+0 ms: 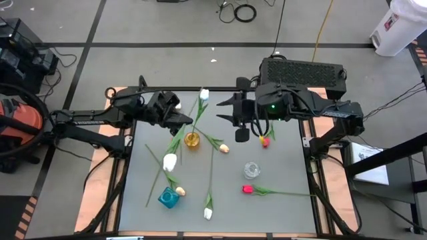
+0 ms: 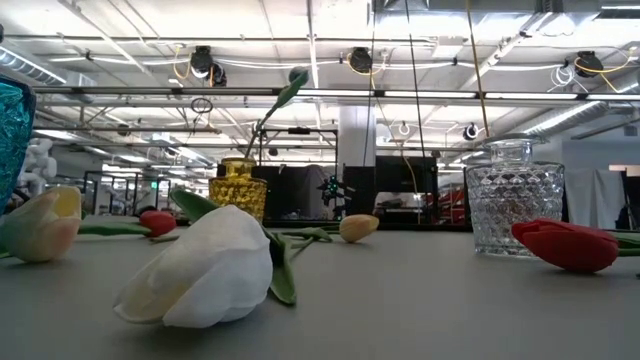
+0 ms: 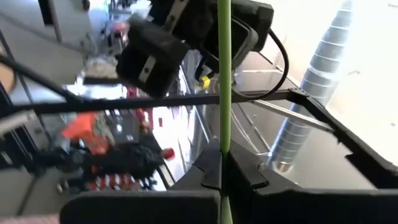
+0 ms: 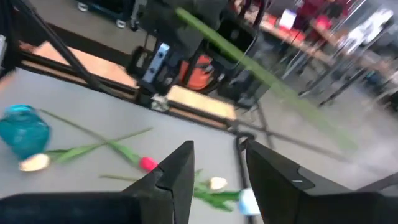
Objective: Sort flowers into vase by color
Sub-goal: Put the top white tulip into the yellow vase
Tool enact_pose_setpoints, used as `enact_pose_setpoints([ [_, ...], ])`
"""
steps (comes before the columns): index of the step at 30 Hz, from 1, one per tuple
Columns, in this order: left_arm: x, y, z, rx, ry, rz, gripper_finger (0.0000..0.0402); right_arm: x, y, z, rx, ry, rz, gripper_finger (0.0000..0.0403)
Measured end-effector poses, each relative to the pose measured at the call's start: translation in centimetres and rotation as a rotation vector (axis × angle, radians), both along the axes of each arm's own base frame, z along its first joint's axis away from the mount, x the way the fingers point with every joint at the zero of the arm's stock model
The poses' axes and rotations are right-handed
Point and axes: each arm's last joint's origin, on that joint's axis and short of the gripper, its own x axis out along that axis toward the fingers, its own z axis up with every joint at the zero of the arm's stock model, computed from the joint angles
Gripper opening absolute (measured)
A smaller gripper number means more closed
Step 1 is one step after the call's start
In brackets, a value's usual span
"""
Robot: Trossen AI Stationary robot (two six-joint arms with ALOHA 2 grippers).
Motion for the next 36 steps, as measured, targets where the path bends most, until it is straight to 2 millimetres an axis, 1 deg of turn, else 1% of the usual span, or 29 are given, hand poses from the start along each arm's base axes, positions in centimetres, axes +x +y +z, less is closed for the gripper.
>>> enact_pose_setpoints([
  [5, 0.0, -0.1, 0.0, -0.077, 0.038, -0.072, 0.0004, 0.2, 1.1, 0.8, -0.142, -0.062, 0.016, 0.0137],
  [9, 0.0, -0.1, 0.0, -0.118, 0.056, -0.092, 0.0004, 0.9, 1.6, 1.2, -0.227, -0.116, 0.047, 0.0137],
  [14, 0.0, -0.1, -0.1, -0.143, 0.068, -0.101, 0.0004, 2.2, 1.8, 0.6, -0.285, -0.114, 0.056, 0.0137],
  [19, 0.1, -0.1, -0.1, -0.165, 0.079, -0.107, 0.0004, 3.6, 1.7, -0.6, -0.343, -0.068, 0.028, 0.0137],
  [22, 0.5, -0.1, -0.4, -0.182, 0.098, -0.110, 0.0004, 4.3, 1.7, -1.1, -0.362, -0.054, 0.031, 0.0137],
  [26, 1.2, 0.0, -0.9, -0.194, 0.122, -0.111, 0.0004, 4.9, 1.6, -1.3, -0.367, -0.069, 0.003, 0.0137],
  [33, 1.3, 0.0, -0.8, -0.193, 0.094, -0.108, 0.0004, 4.9, 1.6, -1.4, -0.366, -0.067, -0.001, 0.0136],
  [36, 1.3, 0.0, -0.8, -0.196, 0.092, -0.100, 0.0004, 4.9, 1.6, -1.4, -0.366, -0.061, 0.003, 0.0130],
])
